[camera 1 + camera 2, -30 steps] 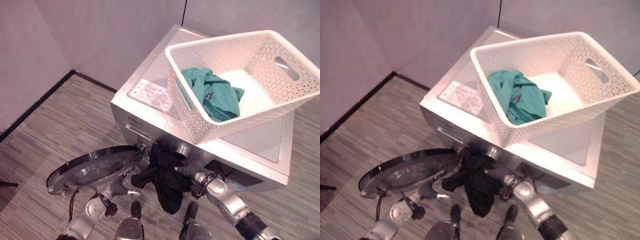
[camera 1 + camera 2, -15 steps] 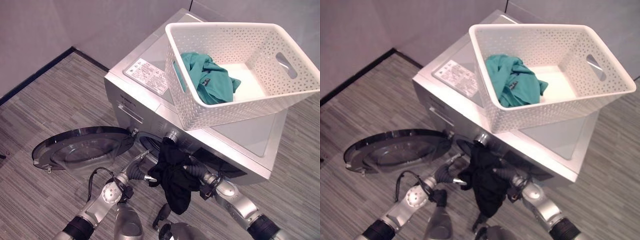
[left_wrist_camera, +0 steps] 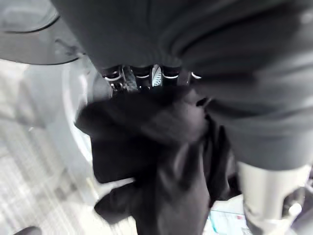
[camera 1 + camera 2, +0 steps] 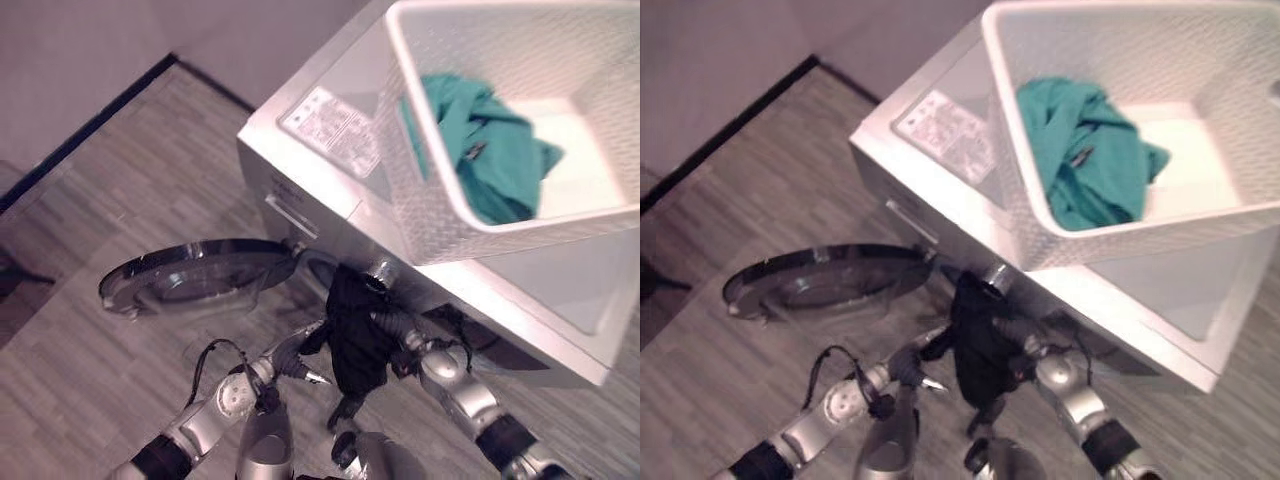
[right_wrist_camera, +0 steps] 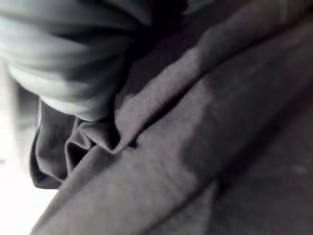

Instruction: Grab the laundry basket,head to the washer,open it,put in the laundry and shut it.

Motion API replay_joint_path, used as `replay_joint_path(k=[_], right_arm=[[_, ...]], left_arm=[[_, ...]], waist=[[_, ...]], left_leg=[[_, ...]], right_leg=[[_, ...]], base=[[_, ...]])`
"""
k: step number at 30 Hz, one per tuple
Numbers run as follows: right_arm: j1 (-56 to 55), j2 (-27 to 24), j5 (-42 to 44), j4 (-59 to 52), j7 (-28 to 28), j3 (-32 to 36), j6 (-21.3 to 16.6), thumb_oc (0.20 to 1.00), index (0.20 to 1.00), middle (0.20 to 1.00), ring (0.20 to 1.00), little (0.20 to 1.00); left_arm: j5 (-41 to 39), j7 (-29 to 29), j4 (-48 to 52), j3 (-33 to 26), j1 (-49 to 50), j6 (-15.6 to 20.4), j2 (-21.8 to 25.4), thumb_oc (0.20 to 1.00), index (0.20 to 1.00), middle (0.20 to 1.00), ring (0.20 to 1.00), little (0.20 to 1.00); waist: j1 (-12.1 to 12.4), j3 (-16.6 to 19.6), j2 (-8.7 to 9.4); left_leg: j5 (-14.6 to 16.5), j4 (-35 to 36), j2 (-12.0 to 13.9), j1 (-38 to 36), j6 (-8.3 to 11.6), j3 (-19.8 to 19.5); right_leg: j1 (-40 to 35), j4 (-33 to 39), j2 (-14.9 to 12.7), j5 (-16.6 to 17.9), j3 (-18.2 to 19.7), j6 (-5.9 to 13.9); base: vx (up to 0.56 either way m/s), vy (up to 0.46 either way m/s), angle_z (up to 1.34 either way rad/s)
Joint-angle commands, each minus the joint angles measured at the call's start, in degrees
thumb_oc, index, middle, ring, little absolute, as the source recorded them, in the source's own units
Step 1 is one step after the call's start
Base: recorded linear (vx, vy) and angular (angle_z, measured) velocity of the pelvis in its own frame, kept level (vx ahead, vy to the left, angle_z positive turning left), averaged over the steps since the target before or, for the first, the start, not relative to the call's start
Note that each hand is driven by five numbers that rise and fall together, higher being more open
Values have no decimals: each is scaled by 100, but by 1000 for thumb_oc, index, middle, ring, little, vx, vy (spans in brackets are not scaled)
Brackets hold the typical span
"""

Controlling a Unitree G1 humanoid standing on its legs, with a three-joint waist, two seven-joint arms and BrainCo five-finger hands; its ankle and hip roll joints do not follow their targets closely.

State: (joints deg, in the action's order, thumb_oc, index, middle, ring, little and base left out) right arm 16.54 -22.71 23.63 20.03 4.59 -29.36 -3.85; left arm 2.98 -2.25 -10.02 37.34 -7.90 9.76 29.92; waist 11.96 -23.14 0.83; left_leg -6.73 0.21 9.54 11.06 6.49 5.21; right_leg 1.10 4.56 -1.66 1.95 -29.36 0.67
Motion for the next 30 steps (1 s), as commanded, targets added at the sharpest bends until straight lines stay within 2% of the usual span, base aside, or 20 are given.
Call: replay_joint_path(k=[1, 4, 12, 13, 23, 26, 30], right_arm=[[457, -74, -69, -294, 240, 264, -544, 200, 200, 200, 200, 200], [790, 135, -1, -69, 334, 117, -577, 200, 200, 200, 200, 200], [1471, 783, 303, 131, 557, -261, -685, 200, 200, 200, 200, 200], [1578, 888, 416, 73, 593, -350, -729, 200, 200, 200, 200, 200], [1744, 1152, 974, -211, 515, -684, -879, 200, 200, 200, 200, 200], [1736, 1203, 1098, -220, 518, -695, -917, 200, 200, 200, 200, 200], [1629, 1269, 1288, -388, 571, -761, -1015, 200, 200, 200, 200, 200]], left_arm=[[-188, 104, 183, 315, -75, 286, -71, 1000, 1000, 1000, 1000, 1000], [-30, 215, 100, 493, -291, 296, -111, 1000, 1000, 1000, 1000, 1000], [266, 544, -602, 1026, -914, 187, -677, 1000, 1000, 1000, 1000, 1000], [462, 654, -898, 1151, -1050, 175, -853, 1000, 1000, 1000, 1000, 1000], [1365, 1375, -2222, 1277, -1397, -97, -1327, 1000, 1000, 1000, 1000, 1000], [1429, 1472, -2403, 1313, -1469, -130, -1434, 1000, 1000, 1000, 1000, 1000], [1071, 1801, -2591, 1254, -1781, -224, -1824, 1000, 1000, 1000, 1000, 1000]], waist=[[-42, 265, 77], [-21, 191, 45], [-13, 74, 93], [-20, 34, 140], [-16, -143, 388], [-17, -156, 414], [-71, -207, 468]], left_leg=[[-92, -19, 24, 564, 57, -115], [-100, -10, 1, 596, 46, -85], [-108, 35, -29, 673, 1, 27], [-114, 66, -6, 666, -6, 71], [-145, 247, 81, 553, -85, 211], [-165, 300, 90, 541, -84, 234], [-218, 361, 104, 576, -61, 236]], right_leg=[[-269, -619, -603, -902, 283, 409], [-193, -633, -631, -874, 297, 420], [13, -594, -693, -748, 396, 470], [67, -596, -695, -728, 435, 476], [267, -644, -699, -643, 586, 520], [291, -623, -698, -617, 592, 529], [321, -585, -675, -588, 507, 521]], base=[[-26, 29, 4], [0, 0, 0], [-21, 22, -5], [-20, 15, -7], [-17, 16, -18], [-13, 10, -11], [-3, -1, -3]])
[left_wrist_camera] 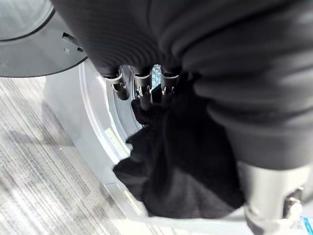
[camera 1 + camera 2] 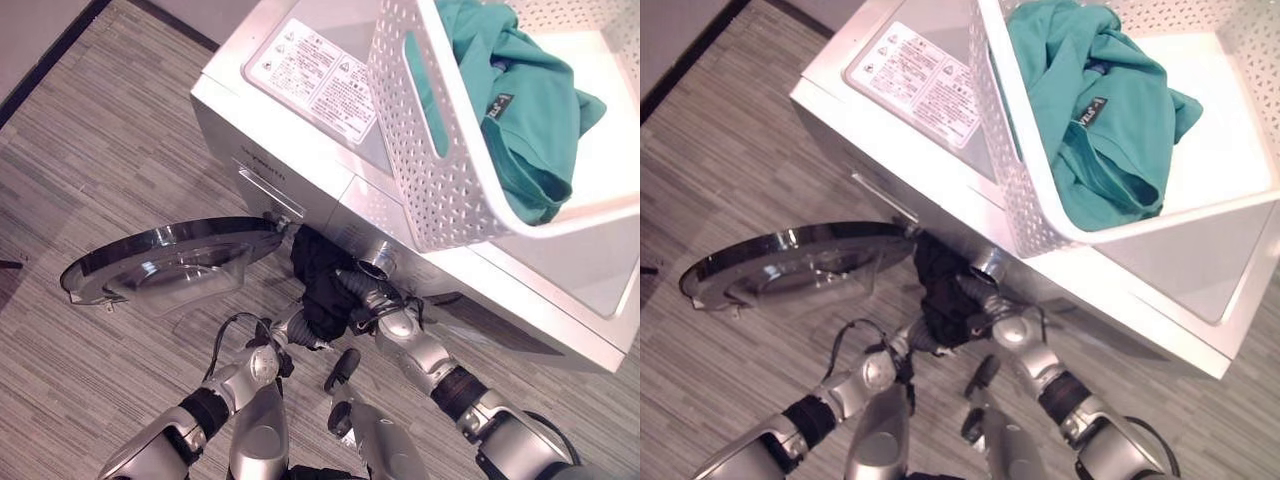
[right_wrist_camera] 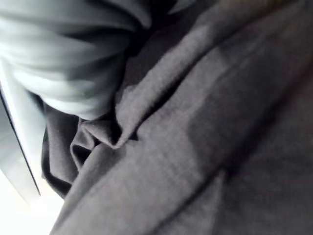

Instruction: Grab the laundry basket,head to the washer,open it,put in the laundry and shut it.

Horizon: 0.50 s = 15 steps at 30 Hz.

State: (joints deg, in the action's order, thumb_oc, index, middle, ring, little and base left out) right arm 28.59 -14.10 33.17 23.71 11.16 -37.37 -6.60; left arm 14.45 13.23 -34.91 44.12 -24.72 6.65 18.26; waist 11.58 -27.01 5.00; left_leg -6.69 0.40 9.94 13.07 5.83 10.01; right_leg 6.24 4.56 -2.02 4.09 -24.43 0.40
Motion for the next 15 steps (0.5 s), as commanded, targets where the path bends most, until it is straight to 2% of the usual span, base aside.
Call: replay_joint_path(k=[1, 5, 6, 7, 8, 9, 10, 15], right_arm=[[426, 404, 335, -757, -86, 40, -740, 200, 200, 200, 200, 200], [294, 379, 420, -827, 0, -4, -790, 200, 200, 200, 200, 200], [226, 376, 501, -797, 25, 8, -801, 200, 200, 200, 200, 200], [193, 370, 540, -786, 32, 20, -811, 200, 200, 200, 200, 200], [196, 366, 542, -786, 31, 20, -812, 200, 200, 200, 200, 200], [157, 357, 552, -763, 42, 23, -812, 200, 200, 200, 200, 200], [87, 298, 541, -755, 21, 60, -788, 200, 200, 200, 200, 200], [-96, 161, 340, -797, -66, 58, -743, 200, 200, 200, 200, 200]], left_arm=[[-77, 256, -110, 577, -104, 88, -665, 1000, 1000, 1000, 1000, 1000], [-647, 600, -297, 492, -446, 1, -1059, 1000, 1000, 1000, 1000, 1000], [-938, 719, -381, 470, -631, -38, -1246, 875, 875, 875, 875, 875], [-1056, 763, -384, 445, -705, -48, -1298, 790, 790, 790, 790, 790], [-1059, 763, -388, 444, -711, -48, -1302, 479, 479, 479, 479, 479], [-1185, 799, -390, 420, -779, -57, -1343, 250, 250, 250, 250, 250], [-1347, 817, -283, 340, -878, -42, -1326, 200, 200, 200, 200, 200], [-1517, 733, -139, 224, -796, 74, -1200, 200, 200, 200, 200, 200]], waist=[[-35, 178, 47], [-103, 116, 79], [-150, 92, 96], [-169, 85, 102], [-173, 84, 98], [-193, 77, 103], [-221, 67, 102], [-260, 69, 109]], left_leg=[[-224, 342, 64, 376, 5, -246], [-291, 364, 70, 473, 34, -282], [-314, 373, 68, 525, 39, -284], [-324, 380, 68, 541, 43, -287], [-325, 380, 67, 545, 43, -291], [-330, 385, 65, 558, 45, -292], [-336, 388, 65, 579, 47, -289], [-336, 393, 61, 584, 50, -264]], right_leg=[[-194, -584, -638, -801, 12, 548], [-162, -572, -619, -776, -88, 545], [-136, -570, -617, -757, -131, 551], [-129, -562, -615, -751, -146, 554], [-128, -561, -614, -750, -151, 554], [-124, -555, -612, -744, -161, 557], [-119, -547, -613, -736, -175, 563], [-127, -529, -613, -713, -195, 578]], base=[[0, 0, 0], [-3, -5, 1], [-11, -15, 4], [-4, -10, 9], [2, -5, 17], [5, 0, 18], [5, 0, 13], [1, 1, 1]])
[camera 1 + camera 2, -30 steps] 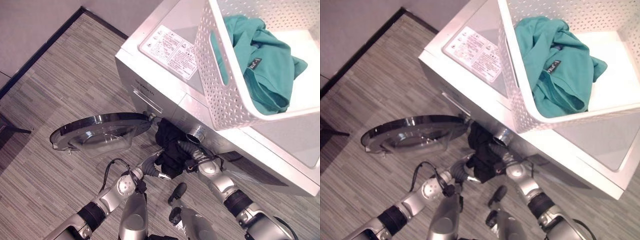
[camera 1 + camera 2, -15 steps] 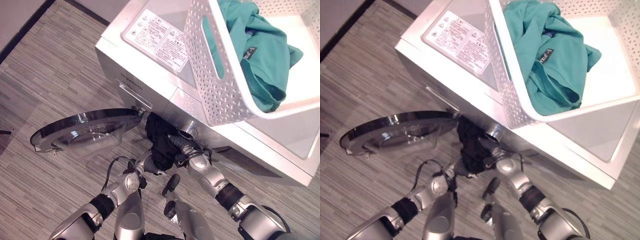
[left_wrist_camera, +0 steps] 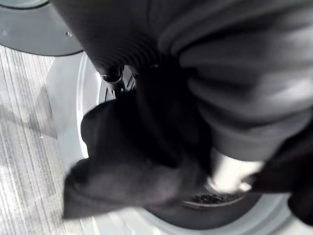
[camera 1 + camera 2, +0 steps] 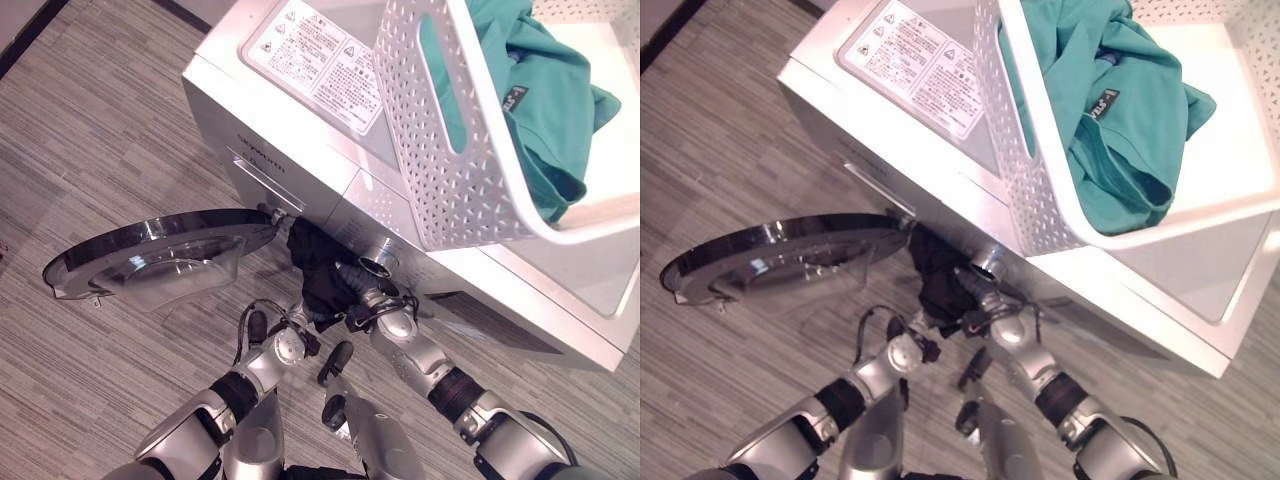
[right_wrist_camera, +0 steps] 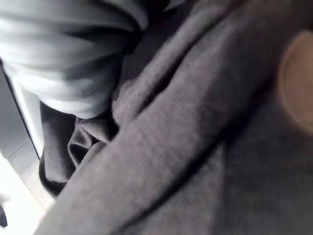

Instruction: Grab the laundry basket,head to the washer,open it,put in the laundry and shut it.

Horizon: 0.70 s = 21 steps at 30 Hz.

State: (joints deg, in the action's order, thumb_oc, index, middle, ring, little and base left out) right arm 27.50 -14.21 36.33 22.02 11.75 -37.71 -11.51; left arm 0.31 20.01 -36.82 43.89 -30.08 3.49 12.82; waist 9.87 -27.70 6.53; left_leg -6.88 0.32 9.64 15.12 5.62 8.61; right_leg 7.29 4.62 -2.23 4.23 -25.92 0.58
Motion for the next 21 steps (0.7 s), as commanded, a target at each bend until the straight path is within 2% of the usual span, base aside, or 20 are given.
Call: replay_joint_path(k=[1, 2, 3, 4, 13, 21], right_arm=[[-13, 157, -20, -616, -139, 86, -241, 200, 200, 200, 200, 200], [-32, 148, -18, -604, -160, 78, -241, 200, 200, 200, 200, 200], [-61, 136, -18, -589, -189, 65, -249, 583, 583, 583, 583, 583], [-114, 108, -21, -573, -216, 48, -256, 1000, 1000, 1000, 1000, 1000], [-437, -52, 15, -457, -407, 78, -280, 1000, 1000, 1000, 1000, 1000], [-1691, -583, -472, 73, -712, 333, -119, 1000, 1000, 1000, 1000, 1000]], left_arm=[[-195, 33, 32, 196, -222, 406, -643, 200, 200, 200, 200, 200], [-250, 26, 7, 169, -194, 427, -631, 200, 200, 200, 200, 200], [-245, 45, -14, 138, -190, 440, -603, 200, 200, 200, 200, 200], [-309, 55, -50, 61, -129, 474, -556, 200, 200, 200, 200, 200], [-714, 35, -192, -212, 70, 580, -492, 200, 200, 200, 200, 200], [-828, -38, -438, -597, 221, 622, -305, 200, 200, 200, 200, 200]], waist=[[-95, 138, -39], [-103, 132, -33], [-107, 132, -26], [-112, 124, -20], [-179, 77, -7], [-430, 40, 118]], left_leg=[[-316, 402, 95, 374, 68, -117], [-316, 402, 100, 372, 67, -107], [-314, 404, 105, 363, 68, -106], [-321, 406, 114, 353, 71, -95], [-338, 405, 127, 336, 74, -81], [-345, 406, 166, 330, 61, -11]], right_leg=[[-230, -531, -589, -718, -43, 560], [-230, -526, -584, -713, -36, 557], [-225, -530, -583, -714, -35, 554], [-222, -535, -579, -711, -36, 546], [-225, -572, -555, -730, -44, 528], [-196, -613, -534, -706, -29, 536]], base=[[0, 0, 0], [0, 0, 0], [0, 0, 0], [0, 0, 0], [0, 0, 0], [0, 0, 0]])
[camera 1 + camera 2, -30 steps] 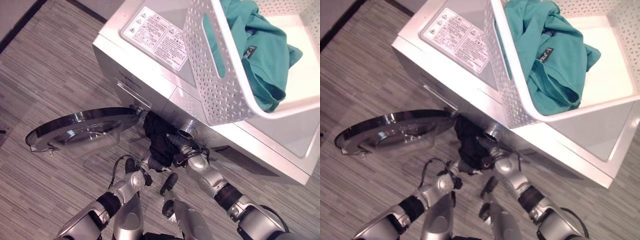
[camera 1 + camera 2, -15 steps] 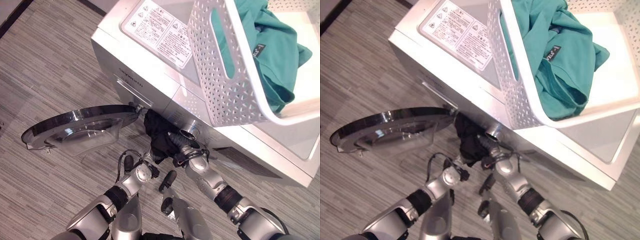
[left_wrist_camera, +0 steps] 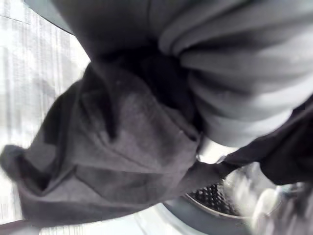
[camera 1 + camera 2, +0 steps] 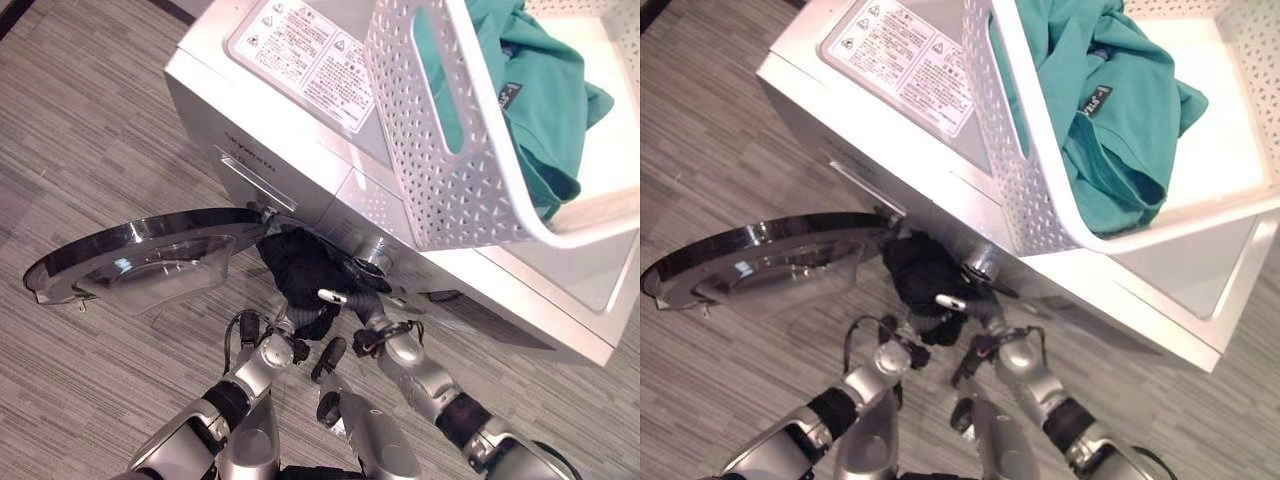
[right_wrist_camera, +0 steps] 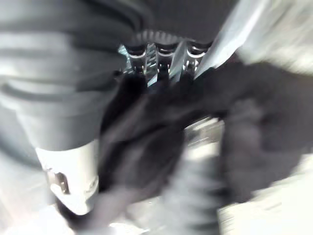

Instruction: Grab the laundry basket,head to the washer,open it,put in the laundry and shut it.

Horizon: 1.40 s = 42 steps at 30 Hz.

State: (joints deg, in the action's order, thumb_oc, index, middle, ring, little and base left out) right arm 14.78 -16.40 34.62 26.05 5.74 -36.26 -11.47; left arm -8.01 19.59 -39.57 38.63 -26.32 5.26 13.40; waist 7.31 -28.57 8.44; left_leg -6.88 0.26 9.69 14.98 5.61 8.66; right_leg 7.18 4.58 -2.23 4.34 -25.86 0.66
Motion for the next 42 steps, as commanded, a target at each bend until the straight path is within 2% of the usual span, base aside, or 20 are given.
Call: replay_joint_path(k=[1, 2, 4, 6, 8, 9, 10, 12, 17, 21, 22, 25, 28, 30, 31, 34, 41, 42], right_arm=[[-419, -364, -301, -330, -111, 188, -123, 1000, 1000, 1000, 1000, 1000], [-942, -456, -824, -17, 52, 429, -149, 1000, 1000, 1000, 1000, 1000], [-1115, -477, -988, 124, 112, 529, -147, 1000, 1000, 1000, 1000, 1000], [-1715, -558, -1833, 607, 343, 848, -81, 1000, 1000, 1000, 1000, 1000], [-1913, -560, -2400, 1042, 527, 952, 50, 1000, 1000, 1000, 1000, 1000], [-1913, -554, -2407, 1048, 532, 952, 47, 1000, 1000, 1000, 1000, 1000], [-1952, -467, -3237, 1893, 835, 910, 325, 1000, 1000, 1000, 1000, 1000], [-1906, -328, -3750, 2561, 1077, 821, 564, 1000, 1000, 1000, 1000, 1000], [-1788, -93, -3649, 2954, 1193, 820, 670, 1000, 1000, 1000, 1000, 1000], [-1644, -147, -3516, 2424, 1241, 617, 572, 1000, 1000, 1000, 1000, 1000], [-1541, -194, -3474, 2215, 1290, 519, 522, 1000, 1000, 1000, 1000, 1000], [-1435, -241, -3425, 2025, 1319, 475, 483, 1000, 1000, 1000, 1000, 1000], [-1278, -307, -3416, 1915, 1353, 402, 430, 1000, 1000, 1000, 1000, 1000], [-1245, -325, -3405, 1903, 1364, 418, 418, 1000, 1000, 1000, 1000, 1000], [-1206, -383, -3376, 1903, 1392, 443, 407, 1000, 1000, 1000, 1000, 1000], [-1125, -401, -3281, 1946, 1437, 529, 391, 1000, 1000, 1000, 1000, 1000], [-900, -388, -3107, 1722, 1528, 634, 338, 1000, 1000, 1000, 1000, 1000], [-846, -443, -3078, 1599, 1545, 692, 342, 1000, 1000, 1000, 1000, 1000]], left_arm=[[4, 5, -163, -71, -154, 445, -363, 200, 200, 200, 200, 200], [-1, 79, -322, -254, -181, 458, -331, 200, 200, 200, 200, 200], [17, 123, -404, -289, -200, 463, -323, 200, 200, 200, 200, 200], [115, 289, -558, -506, -213, 492, -246, 200, 200, 200, 200, 200], [165, 395, -531, -604, -223, 513, -181, 200, 200, 200, 200, 200], [166, 397, -530, -602, -220, 513, -179, 200, 200, 200, 200, 200], [196, 509, -479, -626, -272, 529, -147, 200, 200, 200, 200, 200], [224, 609, -460, -579, -344, 534, -152, 200, 200, 200, 200, 200], [196, 730, -621, -525, -614, 520, -270, 200, 200, 200, 200, 200], [-271, 940, -1178, -828, -1096, 573, -436, 200, 200, 200, 200, 200], [-491, 1017, -1458, -1005, -1493, 589, -426, 200, 200, 200, 200, 200], [-636, 1091, -1583, -1143, -1951, 609, -335, 200, 200, 200, 200, 200], [-806, 1205, -1446, -1181, -2964, 651, -211, 200, 200, 200, 200, 200], [-834, 1227, -1411, -1200, -3225, 663, -131, 200, 200, 200, 200, 200], [-1011, 1277, -1379, -1256, -3769, 701, -39, 200, 200, 200, 200, 200], [-1337, 1361, -1351, -1364, -4561, 784, 130, 200, 200, 200, 200, 200], [-2040, 1568, -831, -1647, -5446, 1174, 155, 200, 200, 200, 200, 200], [-2779, 1485, -1075, -1801, -5845, 1301, 189, 200, 200, 200, 200, 200]], waist=[[-174, 127, -73], [-320, 95, -13], [-376, 77, 13], [-567, 4, 98], [-639, -23, 134], [-639, -19, 136], [-673, -47, 149], [-658, -66, 131], [-683, -109, 140], [-816, -120, 289], [-903, -121, 397], [-994, -122, 470], [-1172, -123, 554], [-1229, -123, 555], [-1343, -123, 578], [-1511, -123, 582], [-1713, -121, 566], [-1791, -116, 589]], left_leg=[[-345, 412, 161, 345, 62, -16], [-345, 408, 182, 342, 54, 25], [-345, 406, 191, 344, 53, 33], [-339, 392, 212, 358, 38, 68], [-328, 373, 221, 389, 22, 80], [-327, 370, 221, 394, 22, 80], [-321, 323, 222, 462, 11, 61], [-318, 277, 214, 553, 6, 25], [-338, 258, 192, 713, 0, -1], [-355, 239, 209, 919, 2, 41], [-354, 222, 224, 1032, 7, 82], [-348, 186, 229, 1202, 11, 93], [-327, 52, 233, 1634, 25, 53], [-314, -25, 226, 1801, 27, 21], [-286, -173, 221, 2082, 24, -25], [-258, -289, 233, 2455, 30, -97], [-219, -510, 237, 3236, 12, -313], [-171, -632, 250, 3410, 10, -370]], right_leg=[[-184, -609, -534, -717, -35, 528], [-156, -637, -535, -717, -19, 538], [-146, -644, -536, -717, -14, 543], [-97, -685, -535, -707, 14, 573], [-55, -709, -535, -706, 34, 585], [-51, -710, -536, -707, 34, 585], [8, -720, -537, -692, 34, 601], [43, -719, -541, -690, 5, 611], [162, -710, -545, -657, 6, 625], [364, -685, -538, -579, 56, 640], [472, -666, -528, -533, 96, 657], [631, -665, -532, -487, 127, 673], [969, -708, -557, -430, 110, 693], [1100, -740, -566, -427, 104, 697], [1338, -822, -559, -433, 121, 686], [1689, -917, -554, -433, 130, 693], [2523, -1302, -547, -522, 186, 672], [2750, -1475, -531, -582, 231, 648]], base=[[0, 0, 0], [-11, 14, -5], [-12, 10, -9], [-24, 6, -14], [-17, 1, -14], [-9, -13, -11], [-3, -24, -8], [-1, -26, -9], [-5, -4, -5], [-8, 3, 0], [-25, 11, -3], [-22, 2, -4], [0, 0, 0], [-6, -5, 2], [0, 0, 0], [-8, -16, -5], [5, -20, 6], [3, -18, 5]])
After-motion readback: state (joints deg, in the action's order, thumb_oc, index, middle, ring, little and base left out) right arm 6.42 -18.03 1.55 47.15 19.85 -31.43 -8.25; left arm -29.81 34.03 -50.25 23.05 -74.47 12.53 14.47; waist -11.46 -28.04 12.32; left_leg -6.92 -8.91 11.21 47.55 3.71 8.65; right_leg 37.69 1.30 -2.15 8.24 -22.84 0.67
